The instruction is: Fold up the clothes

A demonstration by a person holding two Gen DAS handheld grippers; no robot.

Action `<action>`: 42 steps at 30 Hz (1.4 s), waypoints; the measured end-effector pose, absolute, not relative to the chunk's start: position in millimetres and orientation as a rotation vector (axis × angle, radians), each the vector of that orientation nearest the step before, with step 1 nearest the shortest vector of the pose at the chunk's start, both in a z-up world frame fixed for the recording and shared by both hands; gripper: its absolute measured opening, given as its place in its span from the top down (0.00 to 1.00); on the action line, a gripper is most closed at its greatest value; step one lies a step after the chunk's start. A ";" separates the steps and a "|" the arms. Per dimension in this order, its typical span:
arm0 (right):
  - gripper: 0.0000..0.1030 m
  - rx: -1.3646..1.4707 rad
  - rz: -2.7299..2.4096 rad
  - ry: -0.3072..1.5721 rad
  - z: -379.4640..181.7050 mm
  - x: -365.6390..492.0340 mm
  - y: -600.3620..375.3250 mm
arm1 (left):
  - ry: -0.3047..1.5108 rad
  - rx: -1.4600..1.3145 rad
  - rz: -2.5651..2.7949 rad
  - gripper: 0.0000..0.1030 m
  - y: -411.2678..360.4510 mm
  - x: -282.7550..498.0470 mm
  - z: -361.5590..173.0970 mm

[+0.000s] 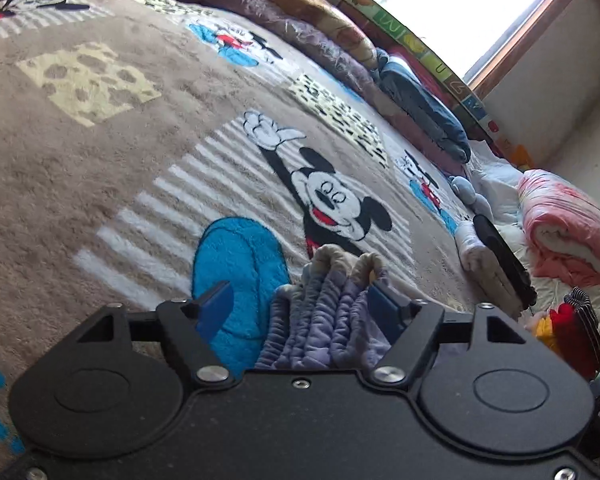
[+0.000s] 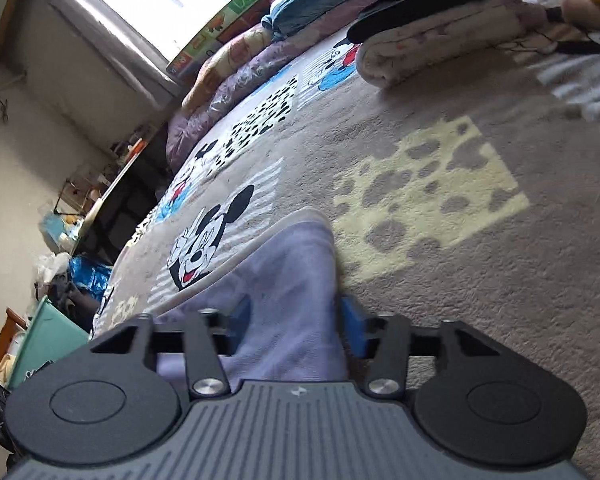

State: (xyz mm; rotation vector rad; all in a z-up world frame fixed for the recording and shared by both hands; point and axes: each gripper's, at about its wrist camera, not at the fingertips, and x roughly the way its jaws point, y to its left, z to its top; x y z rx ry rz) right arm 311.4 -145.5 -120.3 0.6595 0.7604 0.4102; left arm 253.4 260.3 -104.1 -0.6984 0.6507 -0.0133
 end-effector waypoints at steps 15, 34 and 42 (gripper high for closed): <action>0.82 0.730 0.493 0.783 -154.0 303.0 -140.0 | 0.651 -0.901 -0.193 0.65 249.2 272.1 -133.3; 0.90 0.566 0.891 0.553 51.3 250.1 -64.8 | 0.105 -1.021 -0.044 0.68 309.1 52.9 34.2; 0.90 0.521 1.228 0.666 98.5 214.4 83.9 | 0.039 -1.154 0.240 0.68 389.2 -82.0 30.7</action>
